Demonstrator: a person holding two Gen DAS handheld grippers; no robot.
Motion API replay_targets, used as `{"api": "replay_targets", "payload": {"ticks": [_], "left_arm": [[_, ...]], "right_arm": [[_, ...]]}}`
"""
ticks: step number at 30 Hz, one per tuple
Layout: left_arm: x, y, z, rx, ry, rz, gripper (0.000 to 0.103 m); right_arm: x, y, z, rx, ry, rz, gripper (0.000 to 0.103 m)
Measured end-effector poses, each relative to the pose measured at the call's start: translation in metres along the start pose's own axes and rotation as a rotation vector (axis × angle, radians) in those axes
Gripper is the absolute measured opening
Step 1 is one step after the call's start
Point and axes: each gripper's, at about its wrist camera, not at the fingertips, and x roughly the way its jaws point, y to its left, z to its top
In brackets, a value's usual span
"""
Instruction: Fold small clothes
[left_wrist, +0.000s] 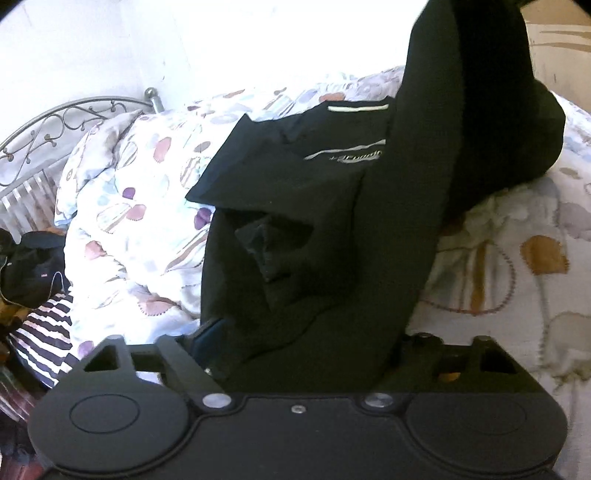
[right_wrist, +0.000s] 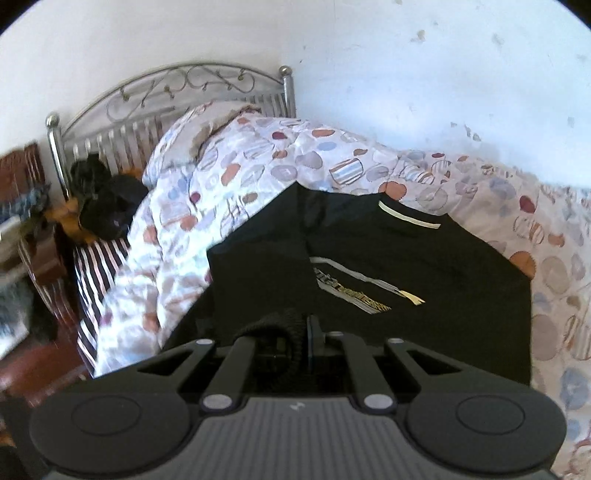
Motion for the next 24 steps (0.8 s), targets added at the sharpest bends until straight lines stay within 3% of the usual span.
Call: {"api": "replay_targets", "payload": {"ticks": [2, 3, 5, 8, 16, 20, 24], "left_arm": [[0.003, 0.006, -0.001, -0.006, 0.012, -0.011, 0.056], [0.003, 0.012, -0.002, -0.011, 0.020, -0.006, 0.053], [0.002, 0.023, -0.002, -0.029, 0.013, -0.009, 0.029], [-0.003, 0.049, 0.003, -0.082, -0.020, -0.035, 0.014], [-0.017, 0.109, 0.042, -0.199, -0.121, -0.082, 0.007], [-0.052, 0.111, 0.052, -0.172, -0.235, -0.093, 0.007], [-0.087, 0.099, 0.046, -0.133, -0.300, -0.121, 0.006]], "right_arm": [[0.002, -0.002, 0.008, 0.014, -0.004, 0.001, 0.008], [0.003, -0.004, 0.011, 0.022, -0.004, 0.003, 0.008], [0.005, -0.006, 0.015, 0.033, -0.004, 0.006, 0.008], [0.006, -0.010, 0.017, 0.040, -0.003, 0.012, 0.008], [-0.018, -0.015, -0.009, 0.009, -0.027, 0.004, 0.008], [-0.059, -0.006, -0.047, -0.081, -0.096, -0.045, 0.008], [-0.104, 0.009, -0.092, -0.146, -0.141, -0.119, 0.008]]}}
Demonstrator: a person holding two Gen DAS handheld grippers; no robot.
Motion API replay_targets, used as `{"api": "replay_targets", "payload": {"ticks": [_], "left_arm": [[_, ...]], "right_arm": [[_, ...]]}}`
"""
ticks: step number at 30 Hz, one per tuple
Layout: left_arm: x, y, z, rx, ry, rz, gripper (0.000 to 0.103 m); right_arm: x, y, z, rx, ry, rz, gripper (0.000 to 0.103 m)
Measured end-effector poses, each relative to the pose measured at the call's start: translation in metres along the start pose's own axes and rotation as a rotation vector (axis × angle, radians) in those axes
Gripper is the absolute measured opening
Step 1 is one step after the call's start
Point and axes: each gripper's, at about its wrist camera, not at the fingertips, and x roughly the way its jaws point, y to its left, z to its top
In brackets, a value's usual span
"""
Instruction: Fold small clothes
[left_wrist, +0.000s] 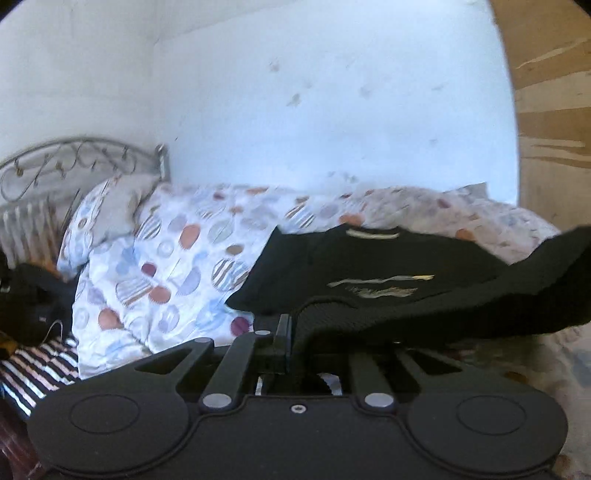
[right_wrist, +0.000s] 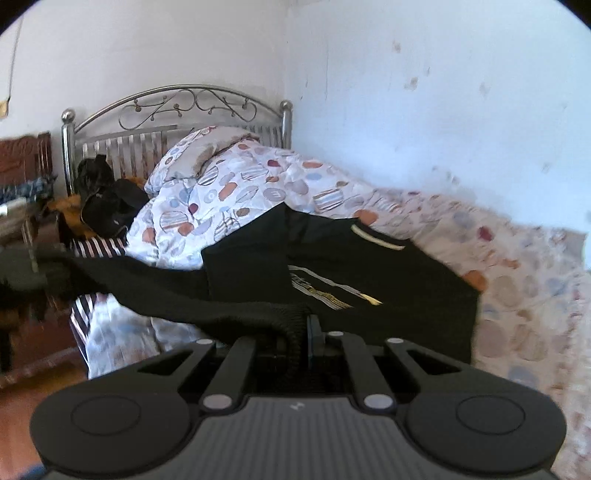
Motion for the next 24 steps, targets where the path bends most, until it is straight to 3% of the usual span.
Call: {"api": "replay_targets", "payload": {"ticks": [7, 11, 13, 17, 24], "left_arm": [[-0.063, -0.027, -0.028, -0.011, 0.022, -0.057, 0.006], [-0.110, -0.034, -0.049, -0.015, 0.048, -0.087, 0.006], [-0.137, -0.037, -0.052, 0.003, 0.047, -0.097, 0.006], [-0.186, -0.033, -0.053, -0.071, 0.068, -0.177, 0.006], [-0.202, -0.030, -0.048, -0.070, 0.115, -0.190, 0.006]], "right_arm": [[-0.078, 0.041, -0.057, -0.077, -0.035, -0.105, 0.007], [-0.123, 0.063, -0.077, -0.074, -0.016, -0.112, 0.007], [-0.149, 0.072, -0.081, -0.065, 0.005, -0.100, 0.007], [-0.198, 0.089, -0.082, -0.032, 0.028, -0.059, 0.007], [-0.214, 0.091, -0.074, -0.063, 0.073, -0.039, 0.007]]}}
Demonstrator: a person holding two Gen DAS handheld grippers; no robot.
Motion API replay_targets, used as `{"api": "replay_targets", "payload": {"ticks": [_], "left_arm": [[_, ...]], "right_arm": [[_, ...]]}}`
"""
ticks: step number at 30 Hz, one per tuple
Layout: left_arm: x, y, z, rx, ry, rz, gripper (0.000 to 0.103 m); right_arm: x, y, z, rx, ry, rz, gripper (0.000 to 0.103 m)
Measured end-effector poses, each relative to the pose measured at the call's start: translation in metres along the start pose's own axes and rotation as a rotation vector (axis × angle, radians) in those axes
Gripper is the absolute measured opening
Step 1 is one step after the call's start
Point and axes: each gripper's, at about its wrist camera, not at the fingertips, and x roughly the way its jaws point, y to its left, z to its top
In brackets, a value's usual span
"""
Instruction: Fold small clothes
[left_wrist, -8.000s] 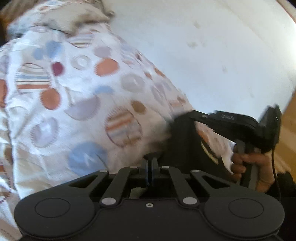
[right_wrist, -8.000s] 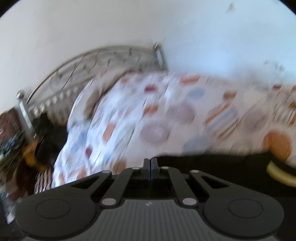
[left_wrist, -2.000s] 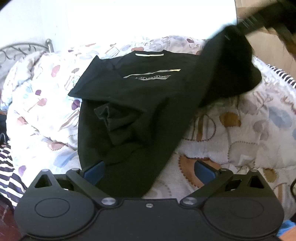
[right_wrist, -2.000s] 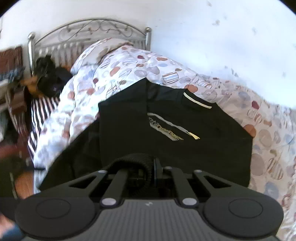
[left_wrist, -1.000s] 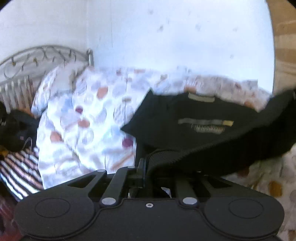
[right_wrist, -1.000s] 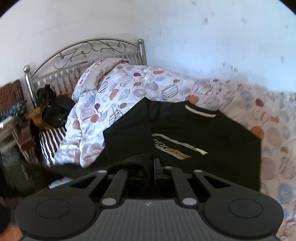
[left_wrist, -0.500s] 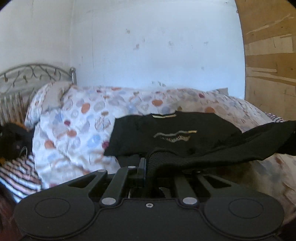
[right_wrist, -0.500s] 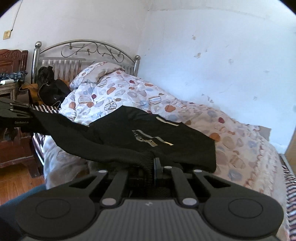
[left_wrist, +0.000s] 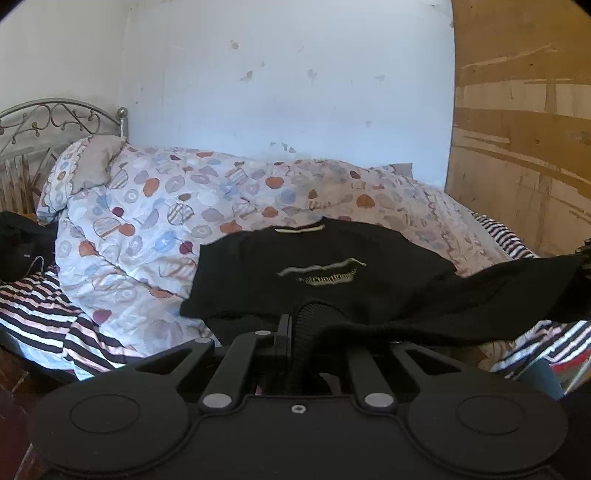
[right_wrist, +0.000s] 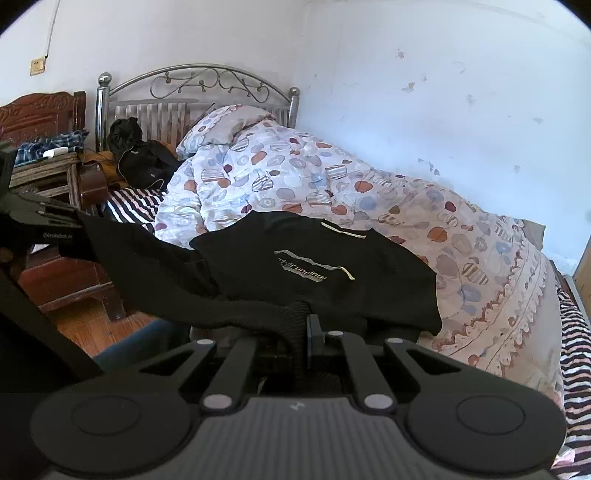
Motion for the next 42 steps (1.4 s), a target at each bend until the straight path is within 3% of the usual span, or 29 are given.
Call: {"api": "replay_targets", "payload": {"ticks": [5, 13, 20, 25, 33, 42], "left_arm": [[0.014, 0.006, 0.032, -0.003, -0.014, -0.001, 0.006], [0.062, 0.014, 0.095, 0.081, -0.051, 0.017, 0.006], [0.149, 0.043, 0.156, 0.076, -0.022, 0.017, 0.007], [0.221, 0.067, 0.189, 0.051, 0.035, 0.009, 0.007], [0.347, 0.095, 0.202, 0.014, 0.162, 0.023, 0.007], [0.444, 0.130, 0.173, -0.100, 0.320, 0.015, 0.007]], "right_arm": [[0.017, -0.015, 0.034, -0.065, -0.061, -0.016, 0.008], [0.080, -0.057, 0.089, -0.132, -0.123, -0.065, 0.008], [0.172, -0.103, 0.140, -0.138, -0.119, -0.102, 0.008], [0.251, -0.141, 0.157, -0.084, -0.090, -0.104, 0.008], [0.375, -0.182, 0.162, -0.013, 0.012, -0.095, 0.008], [0.467, -0.206, 0.132, 0.104, 0.134, -0.053, 0.008]]}}
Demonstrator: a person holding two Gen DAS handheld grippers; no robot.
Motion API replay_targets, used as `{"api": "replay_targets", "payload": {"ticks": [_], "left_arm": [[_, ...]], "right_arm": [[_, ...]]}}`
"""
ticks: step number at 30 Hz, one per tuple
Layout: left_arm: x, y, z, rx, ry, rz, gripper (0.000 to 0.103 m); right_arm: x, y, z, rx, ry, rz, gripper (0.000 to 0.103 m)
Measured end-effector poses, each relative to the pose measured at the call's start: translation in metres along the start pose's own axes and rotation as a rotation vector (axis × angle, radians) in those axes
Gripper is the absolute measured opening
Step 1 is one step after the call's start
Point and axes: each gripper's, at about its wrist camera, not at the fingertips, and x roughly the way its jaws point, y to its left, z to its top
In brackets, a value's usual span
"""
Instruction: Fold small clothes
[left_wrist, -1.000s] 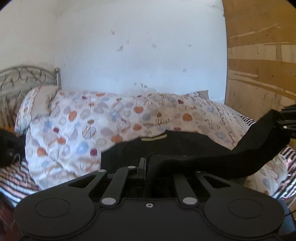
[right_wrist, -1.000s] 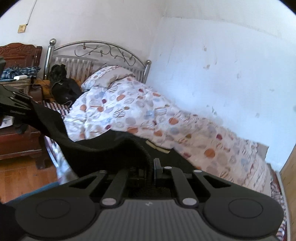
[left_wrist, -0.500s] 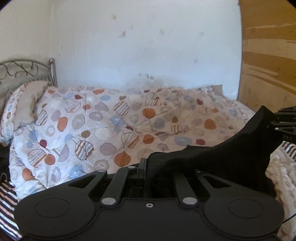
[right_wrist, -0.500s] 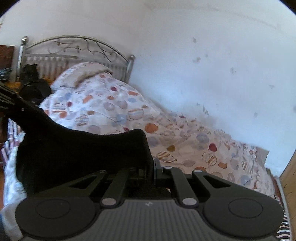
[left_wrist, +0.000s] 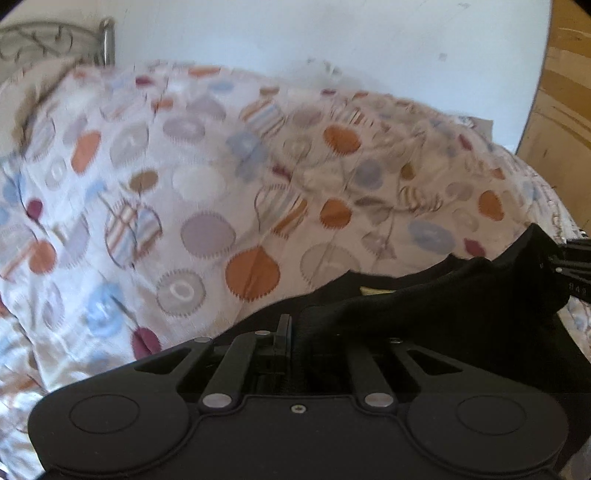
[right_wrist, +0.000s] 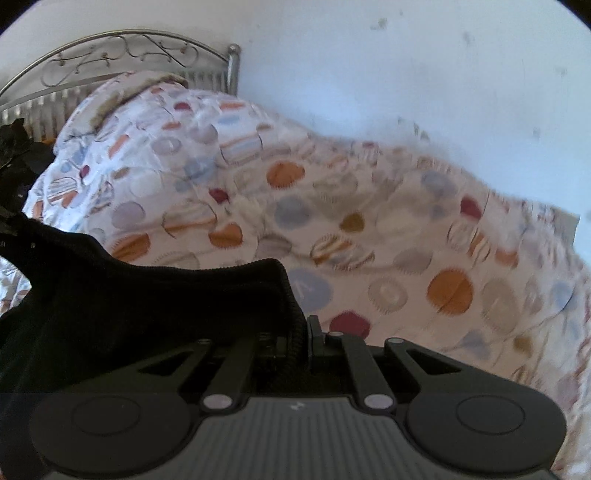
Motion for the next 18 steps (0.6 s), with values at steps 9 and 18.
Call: {"api": "replay_targets", "payload": {"ticks": [9, 18], "left_arm": [[0.042, 0.010, -0.003, -0.063, 0.050, 0.002, 0.008], [0.046, 0.024, 0.004, -0.239, 0.076, 0.034, 0.062]], "right_arm": [[0.031, -0.003, -0.014, 0.033, 0.048, -0.008, 0.013], [0.025, -0.037, -0.018, 0.178, 0.026, -0.050, 0.095]]}}
